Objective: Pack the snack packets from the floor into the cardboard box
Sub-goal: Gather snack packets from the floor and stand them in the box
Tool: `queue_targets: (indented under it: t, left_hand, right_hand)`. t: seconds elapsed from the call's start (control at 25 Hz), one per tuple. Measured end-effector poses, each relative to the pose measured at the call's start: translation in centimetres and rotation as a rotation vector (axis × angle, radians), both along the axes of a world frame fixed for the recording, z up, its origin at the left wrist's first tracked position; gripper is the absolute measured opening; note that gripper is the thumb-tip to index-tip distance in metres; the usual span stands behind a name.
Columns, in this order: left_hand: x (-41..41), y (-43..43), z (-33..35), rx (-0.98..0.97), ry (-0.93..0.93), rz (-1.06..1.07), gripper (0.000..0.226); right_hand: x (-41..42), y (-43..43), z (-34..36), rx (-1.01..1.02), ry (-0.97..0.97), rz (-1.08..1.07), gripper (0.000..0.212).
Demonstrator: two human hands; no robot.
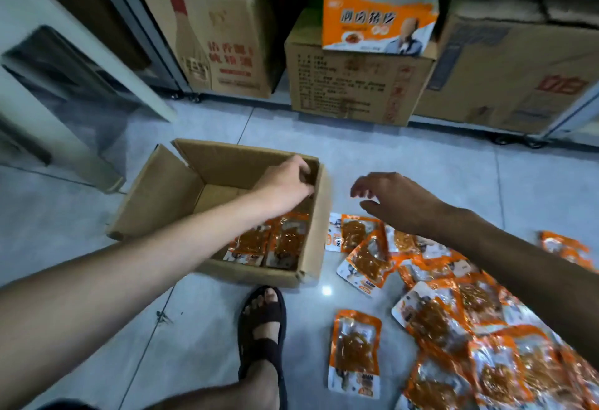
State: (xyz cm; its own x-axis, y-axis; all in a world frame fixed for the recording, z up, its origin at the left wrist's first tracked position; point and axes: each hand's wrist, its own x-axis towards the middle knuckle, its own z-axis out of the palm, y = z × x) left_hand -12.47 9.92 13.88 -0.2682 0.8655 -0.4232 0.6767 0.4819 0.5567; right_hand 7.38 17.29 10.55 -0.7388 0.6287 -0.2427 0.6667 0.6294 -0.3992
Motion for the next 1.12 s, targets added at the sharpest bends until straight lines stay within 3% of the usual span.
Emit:
queue_targets:
  t: [0.12, 0.28, 0.4, 0.48, 0.64, 0.76, 0.92, 1.12]
  left_hand:
    - [6.5, -1.4, 2.7, -0.07, -0.186, -0.168, 0.025]
    - [12.7, -2.6, 0.5, -0.103, -0.166, -0.262, 0.019]
    - [15.2, -3.7, -3.1, -0.179, -0.19, -0.206, 0.019]
    - [16.3, -4.6, -6.2, -0.232, -0.137, -0.179, 0.022]
    - [17.9, -7.7, -12.5, -0.384, 0.305, -0.325, 0.061]
    - [18.8, -10.8, -17.5, -0.539, 0.327, -0.204, 0.089]
    - [19.2, -12.3, -23.3, -0.662, 0.102, 0.177, 0.109]
    - [19.3, -13.4, -26.2, -0.574, 0.309, 0.183, 0.104]
  right_hand:
    - [7.5, -2.3, 0.1, -0.127, -0.073, -0.128, 0.022]
    - [16.9, -8.0, -5.3, -0.341, -0.225, -0.343, 0.008]
    - [22.0, -14.5, -11.1, -0.625, -0.307, -0.623, 0.023]
    - [23.4, -18.6, -14.5, -0.752, -0.264, -0.826, 0.029]
    - [22.0, -23.4, -20.0, -0.817, 0.062, -1.327, 0.058]
    - [20.2, -23.6, -21.8, -0.744, 0.07, -1.578, 0.073]
    - [19.6, -23.6, -23.5, -0.706, -0.079, -1.619, 0.075]
    - [20.0, -23.3, -24.7, -0.674, -0.142, -1.602, 0.072]
